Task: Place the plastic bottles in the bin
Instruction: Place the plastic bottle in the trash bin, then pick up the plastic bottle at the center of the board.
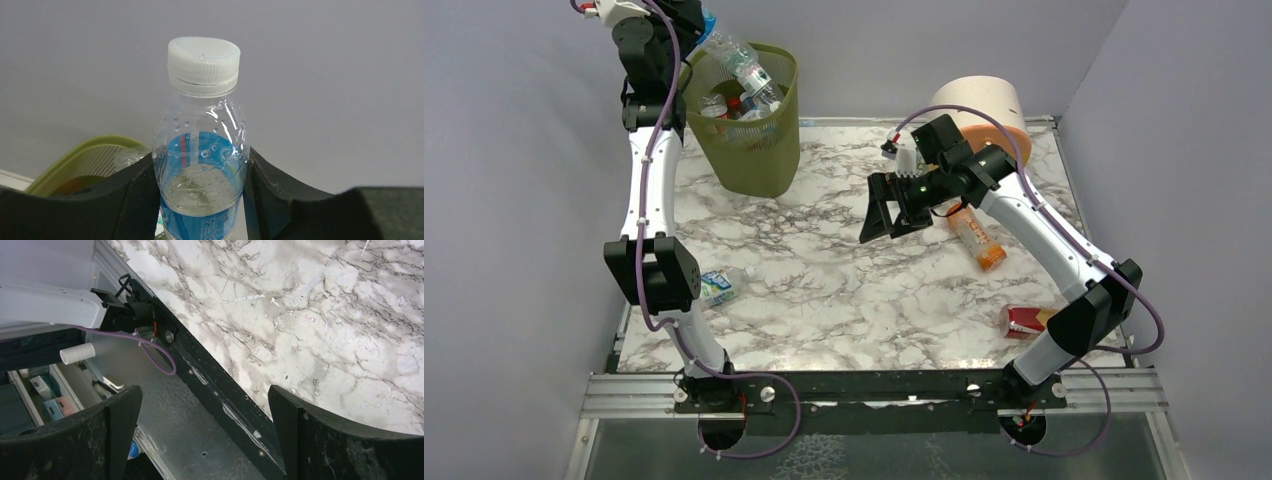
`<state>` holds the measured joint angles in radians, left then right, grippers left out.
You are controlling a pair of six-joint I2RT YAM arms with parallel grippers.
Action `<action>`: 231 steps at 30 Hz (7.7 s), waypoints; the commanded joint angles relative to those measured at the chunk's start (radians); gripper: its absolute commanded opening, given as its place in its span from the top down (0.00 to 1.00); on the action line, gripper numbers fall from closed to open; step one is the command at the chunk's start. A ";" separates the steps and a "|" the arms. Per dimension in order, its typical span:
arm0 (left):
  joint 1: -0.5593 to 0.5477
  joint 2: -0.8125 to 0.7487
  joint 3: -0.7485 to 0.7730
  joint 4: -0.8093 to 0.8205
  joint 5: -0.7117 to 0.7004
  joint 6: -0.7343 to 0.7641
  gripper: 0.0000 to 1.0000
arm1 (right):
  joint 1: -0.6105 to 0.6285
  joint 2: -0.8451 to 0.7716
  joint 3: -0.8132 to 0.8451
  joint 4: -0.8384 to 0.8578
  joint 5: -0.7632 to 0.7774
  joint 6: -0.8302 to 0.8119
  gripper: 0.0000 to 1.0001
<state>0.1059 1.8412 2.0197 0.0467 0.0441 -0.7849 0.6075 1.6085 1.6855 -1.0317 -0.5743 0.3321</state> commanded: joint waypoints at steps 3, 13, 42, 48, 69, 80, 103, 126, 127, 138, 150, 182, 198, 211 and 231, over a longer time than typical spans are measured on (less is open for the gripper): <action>0.011 0.013 0.034 -0.046 -0.110 0.176 0.44 | -0.002 0.009 -0.014 -0.008 -0.039 -0.020 0.01; 0.011 -0.008 -0.003 -0.144 -0.165 0.316 0.42 | -0.003 0.019 -0.019 -0.005 -0.054 -0.025 0.01; 0.002 -0.073 0.113 -0.329 0.076 0.116 0.01 | -0.012 0.053 0.054 -0.020 0.059 0.049 0.01; -0.053 -0.231 -0.101 -0.331 0.170 0.021 0.01 | -0.023 0.093 0.091 -0.093 0.295 0.058 0.01; -0.148 -0.543 -0.591 -0.414 0.303 -0.074 0.01 | -0.146 0.278 0.018 0.257 0.783 0.220 0.00; -0.160 -0.580 -0.626 -0.451 0.322 -0.080 0.01 | -0.146 0.455 0.048 0.342 0.894 0.317 0.04; -0.160 -0.678 -0.681 -0.536 0.330 -0.054 0.01 | -0.173 0.635 0.151 0.377 1.027 0.319 0.06; -0.160 -0.657 -0.690 -0.576 0.341 -0.056 0.01 | -0.199 0.673 0.160 0.397 0.885 0.229 0.23; -0.160 -0.656 -0.687 -0.578 0.342 -0.055 0.01 | -0.199 0.673 0.161 0.398 0.876 0.222 0.27; -0.160 -0.647 -0.681 -0.587 0.358 -0.059 0.01 | -0.159 0.583 0.150 0.377 0.820 0.143 0.48; -0.160 -0.618 -0.672 -0.599 0.486 -0.098 0.01 | -0.094 0.271 0.030 0.310 0.648 0.107 0.49; -0.308 -0.612 -0.787 -0.317 0.522 -0.324 0.01 | -0.089 0.022 0.098 0.085 0.008 0.090 0.47; -0.397 -0.522 -0.711 -0.301 0.445 -0.366 0.01 | -0.079 0.022 0.092 0.133 -0.068 0.116 0.47; -0.458 -0.476 -0.710 -0.232 0.367 -0.392 0.01 | -0.051 0.066 0.172 0.150 -0.149 0.122 0.47; -0.536 -0.442 -0.672 -0.307 0.275 -0.371 0.42 | -0.034 0.082 0.187 0.128 -0.091 0.118 0.47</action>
<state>-0.4213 1.3884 1.3048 -0.2310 0.3546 -1.1656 0.5686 1.6886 1.8633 -0.9031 -0.6815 0.4511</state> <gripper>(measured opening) 0.673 0.605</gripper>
